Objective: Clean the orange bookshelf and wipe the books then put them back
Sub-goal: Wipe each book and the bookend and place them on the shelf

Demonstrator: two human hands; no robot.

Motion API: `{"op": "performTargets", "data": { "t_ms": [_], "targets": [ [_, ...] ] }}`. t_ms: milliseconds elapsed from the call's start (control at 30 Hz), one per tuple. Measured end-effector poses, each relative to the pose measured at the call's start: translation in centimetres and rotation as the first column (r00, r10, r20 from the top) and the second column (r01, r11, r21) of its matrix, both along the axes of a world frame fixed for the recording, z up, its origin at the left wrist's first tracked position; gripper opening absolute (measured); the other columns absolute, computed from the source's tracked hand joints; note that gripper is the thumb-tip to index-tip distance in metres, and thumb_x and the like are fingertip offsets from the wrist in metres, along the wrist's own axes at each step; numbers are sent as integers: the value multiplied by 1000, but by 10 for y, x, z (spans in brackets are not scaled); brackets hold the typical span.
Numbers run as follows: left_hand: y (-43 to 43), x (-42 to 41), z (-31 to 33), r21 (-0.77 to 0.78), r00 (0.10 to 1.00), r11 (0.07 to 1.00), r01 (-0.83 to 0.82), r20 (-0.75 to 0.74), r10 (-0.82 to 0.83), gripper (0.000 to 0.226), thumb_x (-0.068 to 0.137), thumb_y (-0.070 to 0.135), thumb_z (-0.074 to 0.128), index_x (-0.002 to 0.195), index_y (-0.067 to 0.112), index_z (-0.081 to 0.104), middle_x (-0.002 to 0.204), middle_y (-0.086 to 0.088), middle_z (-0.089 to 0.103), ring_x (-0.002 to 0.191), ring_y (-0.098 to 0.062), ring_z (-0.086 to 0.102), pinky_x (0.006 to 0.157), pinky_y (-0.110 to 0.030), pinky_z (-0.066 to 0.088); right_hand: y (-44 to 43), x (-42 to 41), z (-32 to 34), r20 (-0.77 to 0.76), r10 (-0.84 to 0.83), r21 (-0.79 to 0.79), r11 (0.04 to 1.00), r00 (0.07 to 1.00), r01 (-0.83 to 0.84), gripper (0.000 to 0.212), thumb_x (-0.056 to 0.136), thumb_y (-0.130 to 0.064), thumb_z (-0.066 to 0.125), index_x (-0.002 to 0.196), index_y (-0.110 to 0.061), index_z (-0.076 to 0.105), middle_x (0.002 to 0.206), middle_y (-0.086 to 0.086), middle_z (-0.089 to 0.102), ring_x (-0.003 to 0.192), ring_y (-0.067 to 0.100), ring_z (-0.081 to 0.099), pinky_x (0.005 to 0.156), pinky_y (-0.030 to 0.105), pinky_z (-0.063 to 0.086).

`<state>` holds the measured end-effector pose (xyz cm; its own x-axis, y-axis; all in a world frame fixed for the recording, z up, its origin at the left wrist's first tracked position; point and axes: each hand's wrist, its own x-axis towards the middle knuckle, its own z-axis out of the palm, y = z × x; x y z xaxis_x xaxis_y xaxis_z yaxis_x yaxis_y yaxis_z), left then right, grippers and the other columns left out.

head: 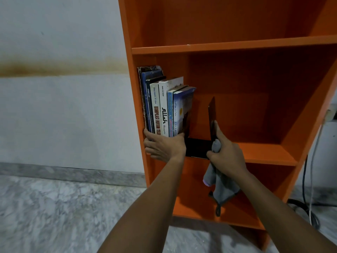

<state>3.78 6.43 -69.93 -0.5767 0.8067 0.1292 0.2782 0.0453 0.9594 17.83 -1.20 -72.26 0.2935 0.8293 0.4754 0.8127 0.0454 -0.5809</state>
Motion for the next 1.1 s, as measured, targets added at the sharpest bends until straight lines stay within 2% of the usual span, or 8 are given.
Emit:
{"op": "performTargets", "data": {
  "t_ms": [167, 300, 433, 533, 867, 967, 1100],
  "targets": [
    [4, -3, -2, 29, 1000, 1000, 0, -2, 0, 120, 55, 45, 93, 151, 22, 24, 141, -9, 38, 131, -28, 34, 108, -41, 31, 2, 1, -2, -18, 6, -1, 1000, 1000, -6, 107, 81, -14, 67, 159, -51, 2, 55, 6, 57, 45, 18, 50, 43, 27, 33],
    [3, -1, -7, 73, 999, 997, 11, -36, -9, 117, 59, 42, 92, 153, 21, 25, 142, -9, 33, 129, -28, 32, 107, -41, 31, 4, 1, -5, -15, -4, -6, 1000, 1000, 4, 106, 82, -17, 67, 159, -49, 2, 55, 1, 56, 50, 17, 52, 48, 27, 33],
    [-2, 4, -15, 150, 998, 988, 41, -62, -32, 114, 65, 31, 92, 156, 15, 23, 154, -12, 23, 140, -31, 29, 118, -46, 30, 3, -1, -4, -17, -10, -6, 1000, 1000, 10, 105, 82, -17, 66, 160, -49, 2, 55, 1, 55, 48, 17, 50, 47, 28, 31],
    [-3, 5, -16, 170, 998, 985, 40, -52, -32, 115, 64, 26, 92, 156, 14, 23, 155, -11, 23, 140, -31, 34, 119, -47, 30, 2, -1, -4, -23, -12, -2, 1000, 1000, 12, 105, 82, -18, 65, 159, -49, 1, 56, 1, 55, 50, 17, 50, 47, 29, 31],
    [0, 2, -11, 119, 999, 993, 0, -32, 4, 103, 62, 37, 91, 145, 16, 34, 150, -11, 35, 127, -26, 33, 106, -34, 29, 4, 3, 1, -35, 6, -9, 1000, 999, -6, 104, 83, -16, 65, 159, -51, 4, 57, 1, 57, 49, 17, 52, 46, 29, 35],
    [3, -2, -13, 125, 999, 992, 3, -41, 2, 111, 58, 43, 91, 147, 20, 29, 147, -10, 42, 127, -27, 37, 104, -36, 31, 6, 5, 3, -33, 13, -8, 1000, 999, -13, 103, 83, -14, 66, 159, -50, 6, 58, -1, 57, 50, 14, 51, 46, 27, 35],
    [8, -8, -13, 55, 991, 998, 36, -134, -29, 124, 57, 56, 88, 156, 22, 21, 144, -11, 40, 130, -30, 36, 106, -43, 30, 8, 7, 3, -58, 33, -6, 999, 998, -33, 104, 82, -14, 66, 158, -52, 7, 58, 1, 60, 49, 16, 54, 45, 26, 37]
  ]
}}
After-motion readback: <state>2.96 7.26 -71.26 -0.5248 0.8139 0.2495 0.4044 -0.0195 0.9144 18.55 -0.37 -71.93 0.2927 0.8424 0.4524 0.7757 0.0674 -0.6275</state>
